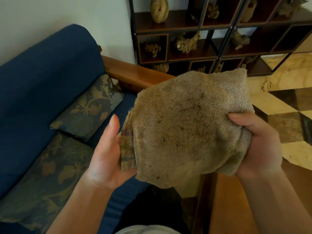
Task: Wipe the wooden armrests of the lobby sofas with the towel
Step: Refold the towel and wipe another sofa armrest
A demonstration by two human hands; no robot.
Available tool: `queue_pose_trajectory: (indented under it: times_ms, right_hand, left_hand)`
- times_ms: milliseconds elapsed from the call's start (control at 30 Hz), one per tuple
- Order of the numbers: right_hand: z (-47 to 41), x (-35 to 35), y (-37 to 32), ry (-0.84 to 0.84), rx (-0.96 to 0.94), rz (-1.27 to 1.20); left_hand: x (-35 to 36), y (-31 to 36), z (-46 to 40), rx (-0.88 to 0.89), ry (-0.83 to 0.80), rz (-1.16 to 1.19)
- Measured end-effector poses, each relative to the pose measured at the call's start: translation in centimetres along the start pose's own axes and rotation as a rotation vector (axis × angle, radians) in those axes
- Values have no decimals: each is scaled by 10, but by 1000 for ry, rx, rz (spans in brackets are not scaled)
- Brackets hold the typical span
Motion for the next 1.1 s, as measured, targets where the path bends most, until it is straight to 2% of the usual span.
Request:
queue_pose_trajectory:
  times_ms: [133, 200, 300, 400, 467, 533, 633, 700, 800, 933, 1100]
  right_hand:
    - [-63, -17, -7, 49, 21, -51]
    - [-104, -27, -5, 87, 90, -62]
    - [-166, -50, 9, 220, 236, -5]
    - [-238, -86, 28, 419, 368, 112]
    - [-282, -102, 42, 521, 443, 135]
    - [-328, -114, 56, 594, 537, 146]
    - [-378, -136, 69, 713, 624, 141]
    - [-408, -151, 76, 753, 678, 143]
    - [-450, -175, 79, 717, 736, 222]
    - [-516, -209, 64, 625, 749, 342]
    - [-607, -259, 57, 522, 742, 534]
  left_hand:
    - [-10, 16, -60, 19, -37, 56]
    - [-30, 20, -100, -7, -47, 85]
    - [-76, 17, -165, -35, 54, 127]
    - [-134, 5, -243, -117, 166, 37]
    - [-165, -13, -286, -206, 195, 107]
    - [-195, -31, -325, -259, 263, 288]
    - [-216, -49, -366, -285, 363, 540]
    - [-228, -55, -391, -290, 410, 578]
    - [-246, -73, -412, -358, 540, 537]
    - [-250, -86, -455, -409, 623, 512]
    - [-264, -110, -523, -344, 773, 562]
Point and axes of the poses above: each hand's wrist, its own z-axis away from the middle knuckle, its own x-axis out of the palm, y = z × x, the point moved 9 cm from there along -z, towards the middle knuckle, and after that the axes turned 3 degrees about -z, right-handed, at the moved point
